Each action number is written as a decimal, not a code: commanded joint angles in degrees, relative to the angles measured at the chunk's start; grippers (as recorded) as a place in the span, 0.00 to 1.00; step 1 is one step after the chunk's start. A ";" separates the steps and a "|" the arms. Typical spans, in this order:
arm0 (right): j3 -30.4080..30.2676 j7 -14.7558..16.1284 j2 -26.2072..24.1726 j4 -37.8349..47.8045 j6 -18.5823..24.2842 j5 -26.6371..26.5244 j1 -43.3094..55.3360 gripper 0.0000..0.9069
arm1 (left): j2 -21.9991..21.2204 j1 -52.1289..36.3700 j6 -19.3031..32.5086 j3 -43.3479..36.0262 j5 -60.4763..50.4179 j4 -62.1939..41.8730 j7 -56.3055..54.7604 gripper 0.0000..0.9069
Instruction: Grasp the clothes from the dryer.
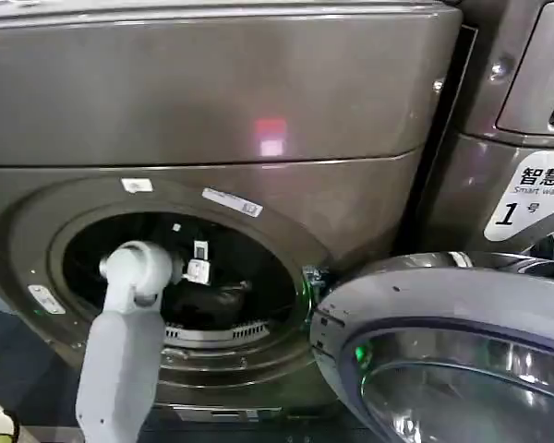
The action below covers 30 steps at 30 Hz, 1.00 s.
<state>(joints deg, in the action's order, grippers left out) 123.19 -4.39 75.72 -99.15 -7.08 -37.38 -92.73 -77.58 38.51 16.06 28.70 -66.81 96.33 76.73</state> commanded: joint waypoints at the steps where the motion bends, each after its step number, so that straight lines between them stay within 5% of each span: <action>1: -0.58 0.00 0.00 -0.05 0.11 0.19 0.22 1.00 | 0.28 1.40 2.01 -0.07 0.76 -1.57 0.65 1.00; 30: -1.59 0.06 0.11 -0.19 0.21 0.65 0.33 1.00 | -1.35 -3.63 -2.45 1.21 -2.79 -19.66 0.54 1.00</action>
<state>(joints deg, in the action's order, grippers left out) 121.57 -4.33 75.95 -99.34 -6.88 -36.71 -92.34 -78.68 36.79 14.57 29.88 -69.45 81.99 77.24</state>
